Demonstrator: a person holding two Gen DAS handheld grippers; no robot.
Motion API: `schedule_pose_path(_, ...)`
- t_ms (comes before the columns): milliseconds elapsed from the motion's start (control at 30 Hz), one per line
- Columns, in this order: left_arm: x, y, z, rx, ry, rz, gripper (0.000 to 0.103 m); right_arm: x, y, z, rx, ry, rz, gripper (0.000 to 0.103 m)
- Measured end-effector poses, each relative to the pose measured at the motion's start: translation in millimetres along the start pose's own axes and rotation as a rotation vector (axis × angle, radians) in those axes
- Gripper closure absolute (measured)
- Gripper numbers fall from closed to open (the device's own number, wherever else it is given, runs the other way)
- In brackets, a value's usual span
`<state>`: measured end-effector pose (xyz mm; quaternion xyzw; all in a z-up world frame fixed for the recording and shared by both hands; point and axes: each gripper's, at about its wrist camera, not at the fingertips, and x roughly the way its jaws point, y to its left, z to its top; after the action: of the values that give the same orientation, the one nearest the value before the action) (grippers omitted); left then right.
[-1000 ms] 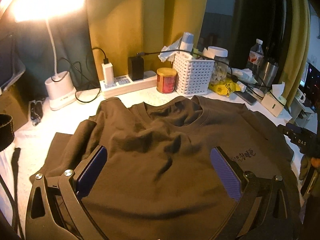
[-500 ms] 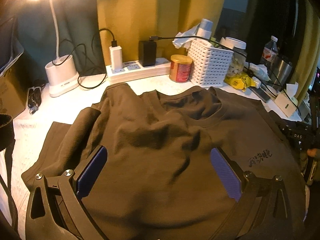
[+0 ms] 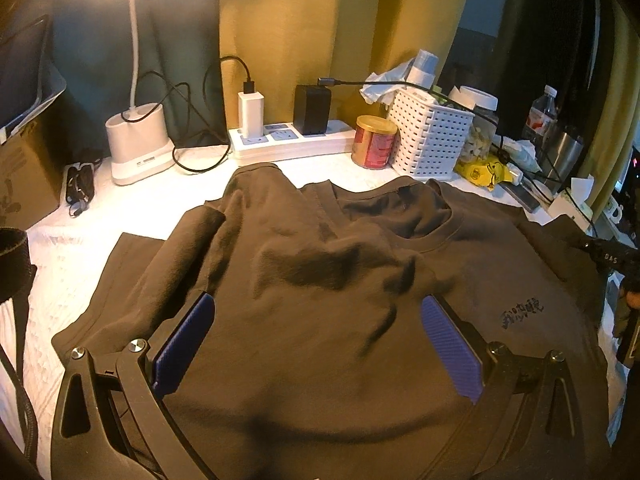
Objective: Fold small clothes
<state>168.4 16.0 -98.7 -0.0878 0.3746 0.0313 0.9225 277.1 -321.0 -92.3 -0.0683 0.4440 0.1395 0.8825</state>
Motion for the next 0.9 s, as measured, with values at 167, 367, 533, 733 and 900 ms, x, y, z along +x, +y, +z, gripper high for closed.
schedule_pose_path(167, -9.4, 11.1, -3.5, -0.018, -0.021, -0.013, 0.001, -22.8, 17.9, 8.6, -0.021, -0.039, -0.001, 0.095)
schedule_pose_path(367, -21.6, 29.9, -8.2, -0.039, -0.046, -0.015, 0.001, -36.5, 49.7, 12.9, -0.058, -0.055, 0.011, 0.095)
schedule_pose_path(533, -27.0, 48.1, -14.8, -0.058, -0.049, -0.02, 0.001, -35.7, 81.3, 15.1, -0.084, -0.048, 0.03, 0.095)
schedule_pose_path(733, -33.1, 70.2, -20.8, -0.08, -0.047, -0.016, 0.001, -20.7, 120.8, 12.3, -0.118, -0.013, 0.056, 0.095)
schedule_pose_path(900, -36.6, 79.7, -24.8, -0.083, -0.045, -0.022, 0.001, 2.3, 143.0, 5.8, -0.113, 0.025, 0.089, 0.095)
